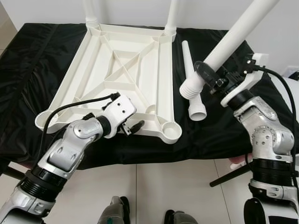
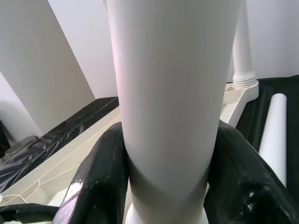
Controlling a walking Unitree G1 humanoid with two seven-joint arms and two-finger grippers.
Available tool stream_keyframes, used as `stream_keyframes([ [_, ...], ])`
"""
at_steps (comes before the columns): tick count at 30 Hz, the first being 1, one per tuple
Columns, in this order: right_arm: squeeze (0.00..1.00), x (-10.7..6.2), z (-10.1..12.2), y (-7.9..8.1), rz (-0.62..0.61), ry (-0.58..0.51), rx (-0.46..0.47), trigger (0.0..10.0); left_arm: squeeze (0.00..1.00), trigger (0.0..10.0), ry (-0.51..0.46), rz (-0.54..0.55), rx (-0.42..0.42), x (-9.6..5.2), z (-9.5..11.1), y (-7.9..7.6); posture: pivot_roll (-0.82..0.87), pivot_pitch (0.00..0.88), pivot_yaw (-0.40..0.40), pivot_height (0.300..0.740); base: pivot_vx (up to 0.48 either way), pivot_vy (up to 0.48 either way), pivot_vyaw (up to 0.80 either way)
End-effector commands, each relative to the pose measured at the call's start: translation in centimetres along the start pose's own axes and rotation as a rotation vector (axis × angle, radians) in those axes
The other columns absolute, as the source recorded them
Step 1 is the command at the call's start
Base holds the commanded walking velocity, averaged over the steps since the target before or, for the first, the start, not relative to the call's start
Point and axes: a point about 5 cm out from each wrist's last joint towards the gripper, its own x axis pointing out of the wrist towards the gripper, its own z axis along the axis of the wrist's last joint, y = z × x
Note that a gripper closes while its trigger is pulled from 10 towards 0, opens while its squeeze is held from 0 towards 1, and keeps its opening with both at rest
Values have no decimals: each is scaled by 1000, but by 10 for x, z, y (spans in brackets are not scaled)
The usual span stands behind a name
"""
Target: Building children table
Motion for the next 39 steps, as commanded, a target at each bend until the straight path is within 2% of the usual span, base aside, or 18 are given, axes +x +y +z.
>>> stream_keyframes([
  [1,0,-4,4,0,0,-13,-3,10000,0,10000,-39,-86,19,-4,7,-8,-11,190,-5,740,0,0,0],
  [3,0,-4,4,0,0,-13,-3,10000,0,10000,-39,-86,19,-4,7,-8,-11,190,-5,740,0,0,0],
  [8,0,-5,4,0,1,-5,0,10000,0,10000,-112,-154,30,-13,22,-16,-6,191,-9,740,0,0,0],
  [10,0,-4,4,0,3,-5,-1,10000,0,10000,-128,-138,-1,-14,25,-13,-4,193,-11,740,0,0,0],
  [13,0,-3,4,0,8,-2,-1,10000,0,10000,-150,-156,-5,-17,29,-16,-1,194,-14,740,0,0,0],
  [14,0,-3,4,0,13,2,-1,10000,0,10000,-155,-200,14,-19,29,-25,0,195,-17,740,0,0,0],
  [17,0,-3,4,1,15,4,-1,10000,0,10000,-153,-218,16,-19,28,-28,1,194,-18,740,0,0,0],
  [21,0,-1,5,3,34,9,-5,10000,0,10000,-95,-265,34,-14,14,-39,-6,195,-20,740,0,0,0],
  [28,0,-2,6,7,59,15,-13,10000,0,10000,-51,-264,56,-9,5,-41,-11,196,-19,740,0,0,0],
  [31,0,-3,5,8,58,18,-9,10000,0,10000,10,-227,62,-2,-6,-38,-21,197,-11,740,0,0,0],
  [39,0,-5,7,11,58,17,-10,10000,0,10000,82,-152,39,11,-17,-28,-26,195,-6,740,0,0,0],
])
